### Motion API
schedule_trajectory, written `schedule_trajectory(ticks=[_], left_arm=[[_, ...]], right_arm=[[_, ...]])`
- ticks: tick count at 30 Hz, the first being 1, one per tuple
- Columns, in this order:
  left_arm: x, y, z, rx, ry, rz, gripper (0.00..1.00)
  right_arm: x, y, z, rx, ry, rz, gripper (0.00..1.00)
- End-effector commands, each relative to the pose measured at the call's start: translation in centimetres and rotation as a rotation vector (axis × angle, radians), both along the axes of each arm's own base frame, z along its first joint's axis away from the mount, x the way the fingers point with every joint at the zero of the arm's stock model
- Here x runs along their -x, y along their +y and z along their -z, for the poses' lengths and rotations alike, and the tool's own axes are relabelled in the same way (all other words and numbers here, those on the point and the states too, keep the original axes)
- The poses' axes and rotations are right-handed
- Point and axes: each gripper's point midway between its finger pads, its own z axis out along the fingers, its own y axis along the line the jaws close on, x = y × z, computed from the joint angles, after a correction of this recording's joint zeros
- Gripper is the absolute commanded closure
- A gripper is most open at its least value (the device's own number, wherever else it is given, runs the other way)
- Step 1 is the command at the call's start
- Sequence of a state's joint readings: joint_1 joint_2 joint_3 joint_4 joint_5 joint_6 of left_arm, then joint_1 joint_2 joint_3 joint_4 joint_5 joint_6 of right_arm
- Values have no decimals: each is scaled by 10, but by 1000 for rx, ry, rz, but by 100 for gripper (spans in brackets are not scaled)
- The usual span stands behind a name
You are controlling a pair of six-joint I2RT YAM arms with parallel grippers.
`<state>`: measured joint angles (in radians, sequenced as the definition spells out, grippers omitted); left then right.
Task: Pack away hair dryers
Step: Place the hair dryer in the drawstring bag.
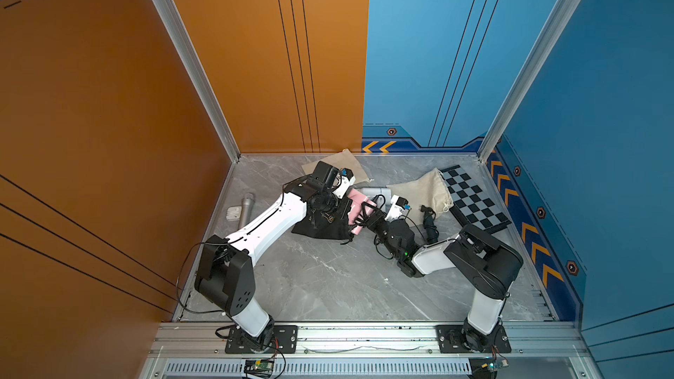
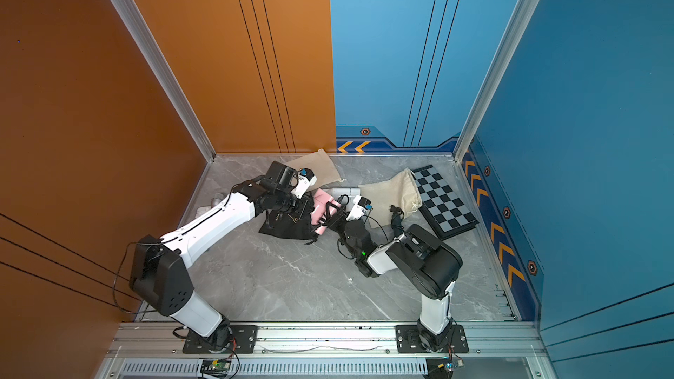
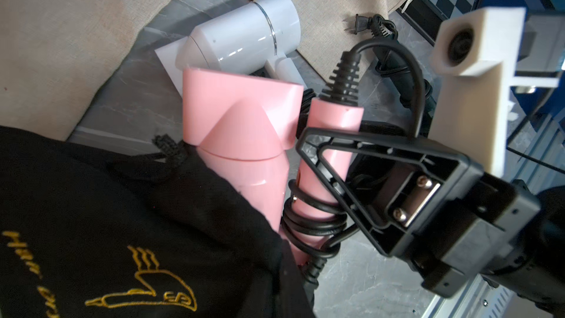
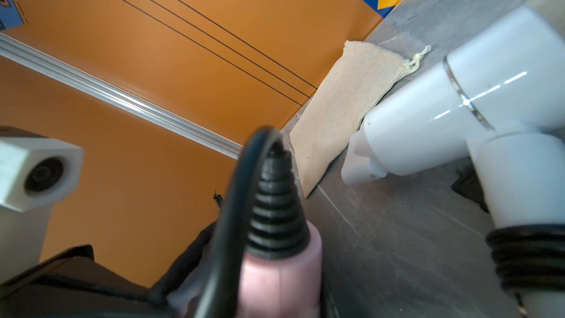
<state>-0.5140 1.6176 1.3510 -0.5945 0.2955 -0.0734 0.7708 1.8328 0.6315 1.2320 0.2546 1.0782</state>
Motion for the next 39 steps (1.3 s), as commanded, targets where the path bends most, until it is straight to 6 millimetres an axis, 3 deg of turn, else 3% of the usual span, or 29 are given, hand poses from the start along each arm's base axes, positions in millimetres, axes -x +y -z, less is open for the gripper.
schedule_trajectory(ticks=[1, 13, 21, 29, 34, 39], left_arm=[[11, -2, 3, 4, 14, 15, 100], [12, -18, -21, 60, -6, 23, 100], [-9, -12, -45, 129, -56, -65, 100], [-32, 1, -62, 207, -121, -170, 100], [-41, 9, -53, 209, -124, -201, 100], [-47, 20, -22, 183, -102, -227, 100]], right_arm=[[0, -13, -40, -120, -80, 65, 87], [3, -8, -39, -101, -116, 127, 87], [0, -3, -48, -114, -152, 195, 86], [1, 22, -46, -115, -153, 172, 84], [6, 42, -26, -144, -101, 89, 80], [7, 63, 4, -184, -28, -3, 75]])
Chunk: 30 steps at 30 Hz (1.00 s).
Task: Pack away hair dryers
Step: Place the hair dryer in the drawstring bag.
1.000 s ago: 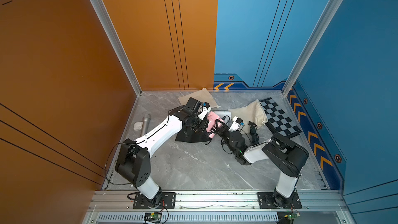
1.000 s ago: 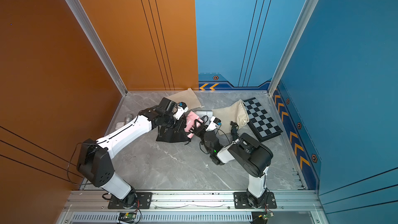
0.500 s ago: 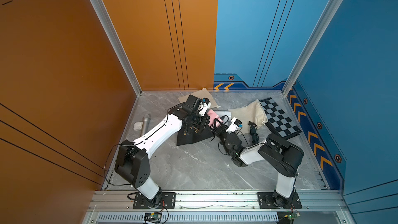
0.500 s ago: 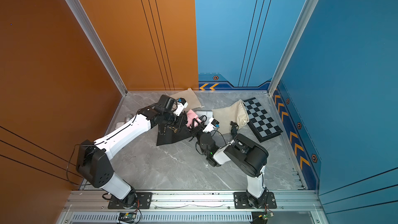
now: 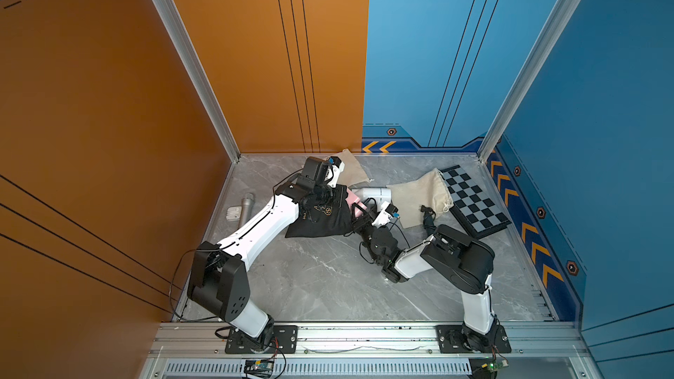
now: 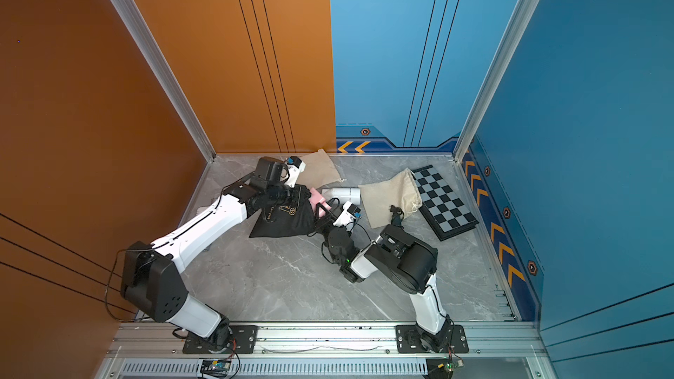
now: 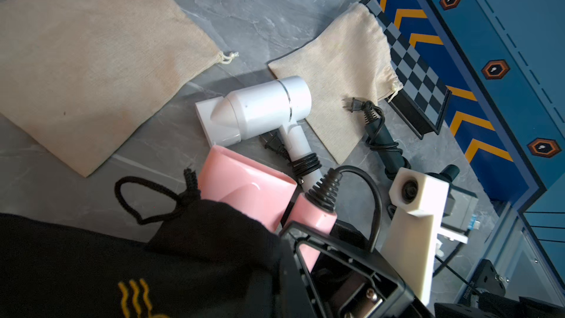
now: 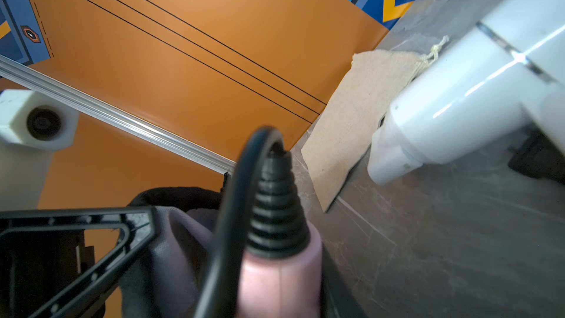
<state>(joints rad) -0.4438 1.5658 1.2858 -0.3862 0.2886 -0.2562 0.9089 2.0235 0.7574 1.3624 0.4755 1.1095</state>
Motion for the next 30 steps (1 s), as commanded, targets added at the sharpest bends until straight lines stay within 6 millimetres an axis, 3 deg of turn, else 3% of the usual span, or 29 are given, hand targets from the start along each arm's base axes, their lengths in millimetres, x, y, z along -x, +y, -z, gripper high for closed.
schedule_trajectory(ticks=[1, 9, 18, 23, 30], left_arm=[[-11, 6, 12, 14, -18, -30, 100], [-9, 8, 29, -18, 3, -24, 100], [14, 24, 64, -98, 145, -63, 100], [28, 32, 80, -116, 213, -87, 100], [40, 38, 73, -80, 228, -132, 100]], right_arm=[[2, 27, 5, -107, 19, -110, 75], [2, 64, 38, -116, 125, -233, 70], [-9, 58, 60, -133, 183, -232, 69], [-12, 46, 57, -151, 140, -184, 69], [-13, 44, 27, -155, 57, -119, 70]])
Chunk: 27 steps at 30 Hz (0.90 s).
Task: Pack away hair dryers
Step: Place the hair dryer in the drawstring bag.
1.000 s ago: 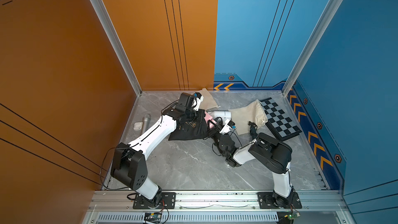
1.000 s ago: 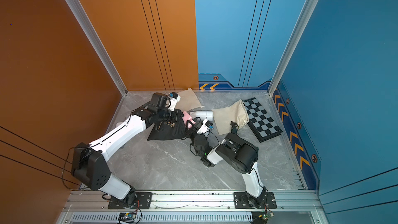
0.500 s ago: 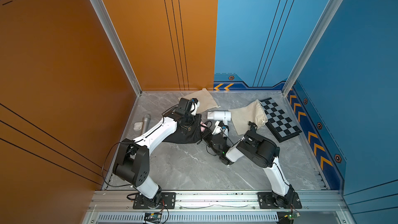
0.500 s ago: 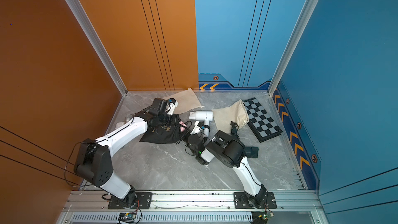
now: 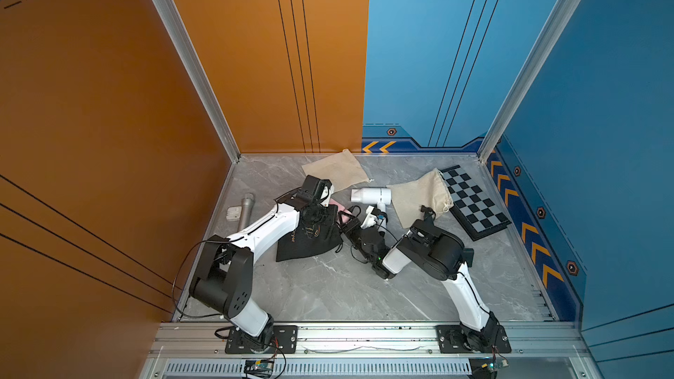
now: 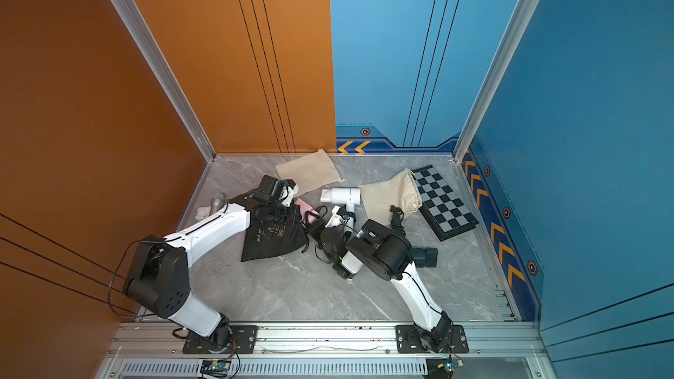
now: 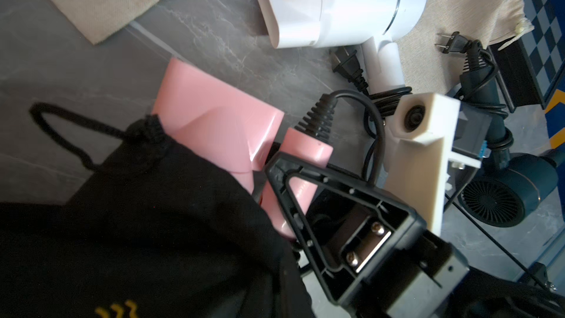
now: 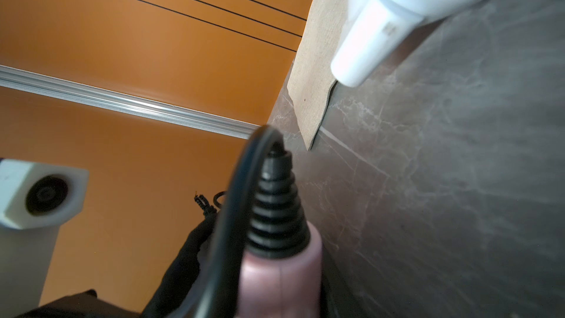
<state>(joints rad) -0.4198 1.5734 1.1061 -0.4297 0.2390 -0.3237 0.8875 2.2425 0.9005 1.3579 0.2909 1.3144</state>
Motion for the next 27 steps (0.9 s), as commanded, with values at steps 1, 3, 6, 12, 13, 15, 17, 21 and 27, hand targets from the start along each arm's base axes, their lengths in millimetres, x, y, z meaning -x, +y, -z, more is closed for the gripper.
schedule_trajectory(ticks=[1, 3, 6, 12, 13, 15, 17, 21, 27], left_arm=[[5, 3, -15, 24, -15, -39, 100], [-3, 5, -24, 49, -46, -64, 100], [-19, 6, -41, 116, -93, -107, 100], [-46, 7, -67, 247, -169, -186, 100], [-47, 8, -65, 240, -169, -190, 100], [-47, 12, -56, 215, -155, -196, 100], [-45, 18, -46, 188, -140, -205, 100], [-40, 25, -33, 164, -135, -219, 100], [-37, 34, -16, 149, -125, -245, 100]], right_arm=[[3, 2, -37, -34, -95, 47, 70], [9, 10, -41, -26, -99, 37, 70], [16, 17, -40, -6, -96, 36, 70], [18, 22, -49, -17, -101, 38, 68], [19, 25, -50, -17, -98, 26, 66], [22, 28, -49, -16, -90, 8, 58], [24, 31, -43, -7, -71, -12, 50], [28, 38, -31, 10, -25, -54, 38], [35, 39, -18, 21, 51, -97, 25]])
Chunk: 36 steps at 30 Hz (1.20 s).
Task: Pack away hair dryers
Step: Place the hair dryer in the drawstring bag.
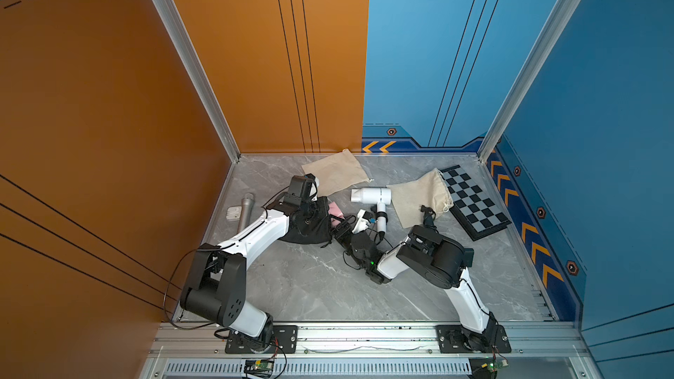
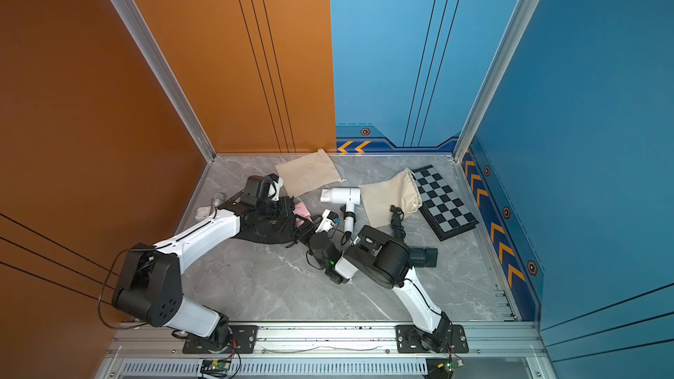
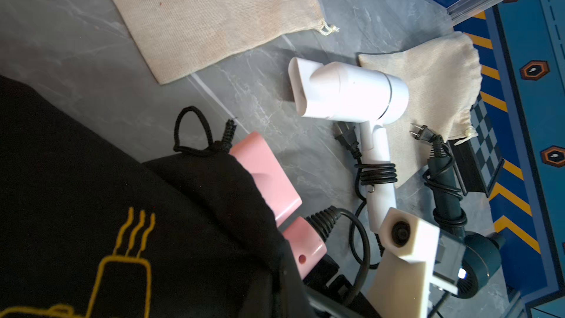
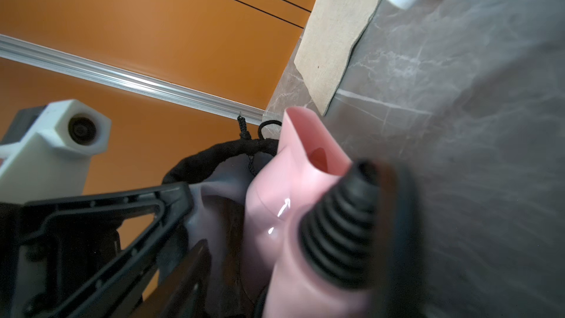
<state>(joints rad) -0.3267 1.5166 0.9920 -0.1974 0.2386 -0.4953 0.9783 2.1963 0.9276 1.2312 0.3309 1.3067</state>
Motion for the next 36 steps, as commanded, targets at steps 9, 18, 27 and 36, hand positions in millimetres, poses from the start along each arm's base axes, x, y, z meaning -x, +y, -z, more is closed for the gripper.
schedule_trajectory(ticks=[9, 18, 27, 36], left_arm=[[-6, 11, 2, -14, -27, -57, 100], [-3, 20, 7, -36, -15, -102, 100], [-3, 25, 3, -49, -28, -132, 100], [0, 20, 1, -54, -32, -101, 100]], right_arm=[[19, -9, 5, 1, 228, -80, 12], [34, -24, 23, 111, 379, -125, 15], [47, -48, 35, 314, 462, -159, 19], [36, -57, -28, 708, 150, -359, 23]])
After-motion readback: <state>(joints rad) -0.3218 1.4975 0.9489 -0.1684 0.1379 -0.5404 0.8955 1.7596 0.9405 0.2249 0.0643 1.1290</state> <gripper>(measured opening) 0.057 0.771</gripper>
